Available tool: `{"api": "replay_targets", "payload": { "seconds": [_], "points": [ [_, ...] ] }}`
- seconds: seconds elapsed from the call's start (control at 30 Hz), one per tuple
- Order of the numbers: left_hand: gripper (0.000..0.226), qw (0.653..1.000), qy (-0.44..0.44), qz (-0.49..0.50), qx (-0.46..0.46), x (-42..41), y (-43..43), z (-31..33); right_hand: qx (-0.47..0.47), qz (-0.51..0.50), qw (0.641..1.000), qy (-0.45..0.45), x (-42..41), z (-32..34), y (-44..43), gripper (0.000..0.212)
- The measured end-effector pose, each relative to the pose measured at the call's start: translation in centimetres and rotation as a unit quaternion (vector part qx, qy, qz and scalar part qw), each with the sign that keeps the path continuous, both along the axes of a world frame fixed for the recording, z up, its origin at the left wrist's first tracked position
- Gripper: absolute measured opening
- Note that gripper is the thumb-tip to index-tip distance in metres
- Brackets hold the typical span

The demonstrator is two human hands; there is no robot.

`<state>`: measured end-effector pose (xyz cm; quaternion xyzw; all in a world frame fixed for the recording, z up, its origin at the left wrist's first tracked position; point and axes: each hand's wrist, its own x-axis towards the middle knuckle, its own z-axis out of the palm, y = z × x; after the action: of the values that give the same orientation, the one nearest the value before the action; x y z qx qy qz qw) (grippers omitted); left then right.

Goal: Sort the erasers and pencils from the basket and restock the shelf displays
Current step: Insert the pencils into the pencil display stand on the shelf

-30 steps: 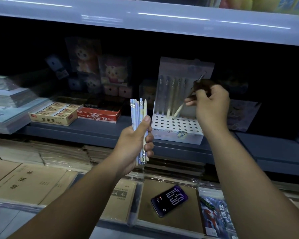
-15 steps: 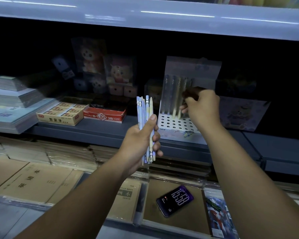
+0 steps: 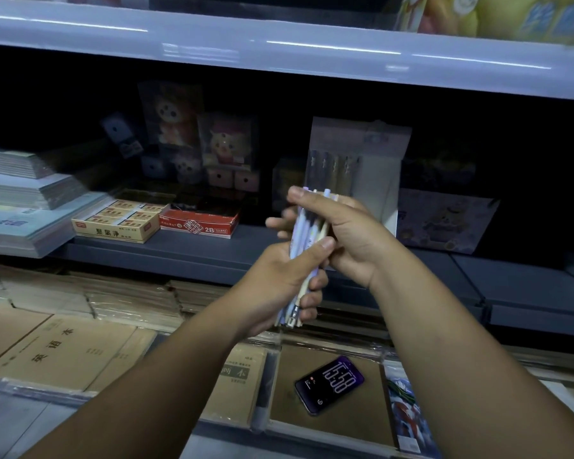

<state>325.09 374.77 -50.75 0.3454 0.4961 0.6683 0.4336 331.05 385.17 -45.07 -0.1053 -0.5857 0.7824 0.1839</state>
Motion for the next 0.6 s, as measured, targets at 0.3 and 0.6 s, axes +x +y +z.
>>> {"api": "replay_targets", "payload": {
  "seconds": [0.3, 0.6],
  "points": [
    [0.015, 0.999, 0.016, -0.034, -0.011, 1.0, 0.3, 0.6, -0.033, -0.065, 0.996, 0.041, -0.2, 0.1, 0.4, 0.027],
    [0.019, 0.996, -0.004, 0.010, -0.084, 1.8, 1.0, -1.4, 0.012, -0.143, 0.986, 0.084, -0.8, 0.5, 0.8, 0.027]
  ]
}}
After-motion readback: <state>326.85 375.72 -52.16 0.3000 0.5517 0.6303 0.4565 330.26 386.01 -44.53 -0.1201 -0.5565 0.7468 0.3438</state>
